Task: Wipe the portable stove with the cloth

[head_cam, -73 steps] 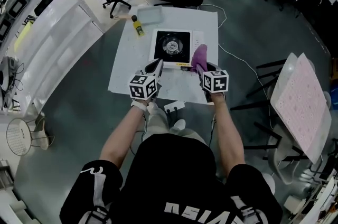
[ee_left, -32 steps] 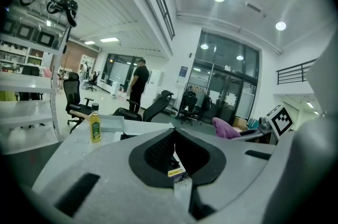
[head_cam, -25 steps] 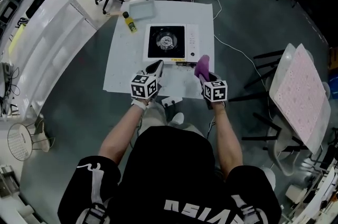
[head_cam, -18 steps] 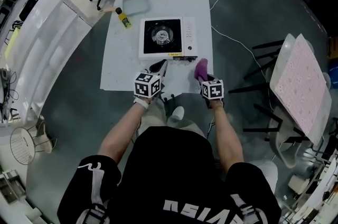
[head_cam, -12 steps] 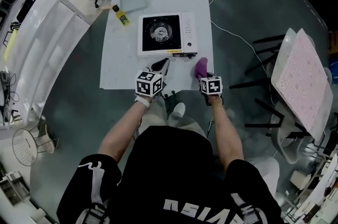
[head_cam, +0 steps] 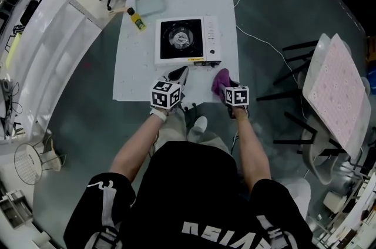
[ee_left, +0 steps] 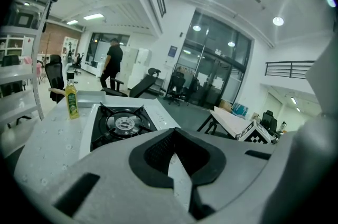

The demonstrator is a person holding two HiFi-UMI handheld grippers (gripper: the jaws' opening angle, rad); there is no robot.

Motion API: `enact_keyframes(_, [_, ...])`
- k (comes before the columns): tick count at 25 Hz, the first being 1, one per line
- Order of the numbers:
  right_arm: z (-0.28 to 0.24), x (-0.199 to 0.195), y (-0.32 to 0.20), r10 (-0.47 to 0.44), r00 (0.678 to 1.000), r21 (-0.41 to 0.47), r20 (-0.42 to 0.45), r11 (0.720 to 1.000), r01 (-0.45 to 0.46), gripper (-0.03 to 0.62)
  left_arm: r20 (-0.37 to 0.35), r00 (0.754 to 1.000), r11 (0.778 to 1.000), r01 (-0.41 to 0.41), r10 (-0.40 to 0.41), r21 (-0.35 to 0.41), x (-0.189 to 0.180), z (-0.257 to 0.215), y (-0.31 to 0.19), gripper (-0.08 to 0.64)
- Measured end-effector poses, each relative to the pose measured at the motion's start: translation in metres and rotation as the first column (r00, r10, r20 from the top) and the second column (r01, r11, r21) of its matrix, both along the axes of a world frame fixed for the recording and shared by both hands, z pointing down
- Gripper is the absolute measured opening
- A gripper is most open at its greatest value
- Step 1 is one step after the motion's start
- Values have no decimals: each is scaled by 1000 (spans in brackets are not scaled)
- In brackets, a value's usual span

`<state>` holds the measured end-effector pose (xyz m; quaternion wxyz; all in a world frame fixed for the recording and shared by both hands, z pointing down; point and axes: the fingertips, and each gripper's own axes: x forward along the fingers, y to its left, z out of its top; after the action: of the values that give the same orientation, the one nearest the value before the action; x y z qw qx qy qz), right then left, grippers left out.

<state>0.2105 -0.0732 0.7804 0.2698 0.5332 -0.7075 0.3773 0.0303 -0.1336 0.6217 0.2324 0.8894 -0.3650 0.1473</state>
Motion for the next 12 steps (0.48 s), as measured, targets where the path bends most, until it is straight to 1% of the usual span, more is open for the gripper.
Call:
enact_keyframes(3, [-22, 2, -16, 2, 1000, 70, -2, 998, -2, 184, -10, 1000, 999, 28, -27, 22, -7, -10, -6, 9])
enact_keyframes(6, [-57, 4, -35, 3, 1000, 160, -4, 987, -2, 183, -24, 997, 997, 70, -69, 46, -15, -23, -14, 9])
enact_keyframes(9, [-104, 4, -53, -1, 1000, 266, 18, 964, -3, 183, -36, 994, 993, 102, -100, 67, -19, -40, -17, 9])
enact_keyframes(12, [-155, 0, -69, -14, 1000, 370, 27, 929, 3, 154, -43, 991, 987, 128, -125, 99, -22, -59, -21, 9])
